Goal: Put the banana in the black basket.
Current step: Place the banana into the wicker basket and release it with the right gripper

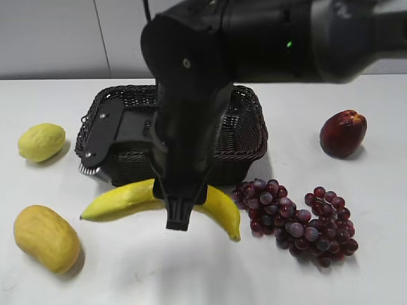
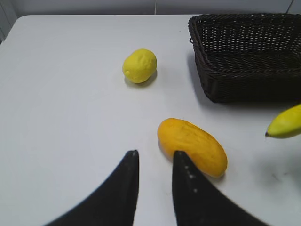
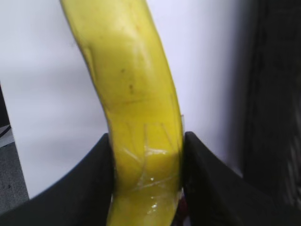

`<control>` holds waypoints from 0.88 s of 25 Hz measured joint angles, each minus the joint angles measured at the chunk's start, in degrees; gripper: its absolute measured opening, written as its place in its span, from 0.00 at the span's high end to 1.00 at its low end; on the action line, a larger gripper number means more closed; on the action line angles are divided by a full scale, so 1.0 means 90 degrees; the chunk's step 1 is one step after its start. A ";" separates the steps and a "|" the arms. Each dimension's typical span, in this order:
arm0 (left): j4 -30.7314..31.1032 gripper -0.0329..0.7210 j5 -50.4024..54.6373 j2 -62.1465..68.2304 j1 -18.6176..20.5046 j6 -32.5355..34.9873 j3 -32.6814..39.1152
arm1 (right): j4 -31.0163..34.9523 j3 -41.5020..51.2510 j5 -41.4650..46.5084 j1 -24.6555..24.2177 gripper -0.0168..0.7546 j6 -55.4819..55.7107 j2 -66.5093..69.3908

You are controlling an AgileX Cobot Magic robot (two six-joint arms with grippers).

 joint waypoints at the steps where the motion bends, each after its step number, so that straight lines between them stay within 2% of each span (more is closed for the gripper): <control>1: 0.0000 0.64 0.0000 0.0000 0.0000 0.0000 0.0000 | -0.0098 -0.0060 0.0012 -0.0035 0.53 0.0091 -0.0071; 5: 0.0000 0.64 0.0000 0.0000 0.0000 0.0000 0.0000 | -0.0323 -0.0408 -0.0040 -0.0412 0.53 0.0253 -0.0110; 14: 0.0000 0.64 0.0000 0.0000 0.0000 0.0000 0.0000 | -0.0448 -0.1202 -0.0944 -0.1581 0.53 0.0274 0.0353; 17: 0.0000 0.64 0.0000 0.0000 0.0000 0.0000 0.0000 | -0.0487 -0.1421 -0.1372 -0.1793 0.53 0.0274 0.0738; 22: 0.0000 0.64 0.0000 0.0000 0.0000 0.0000 0.0000 | -0.0503 -0.1617 -0.2134 -0.1845 0.53 0.0274 0.1338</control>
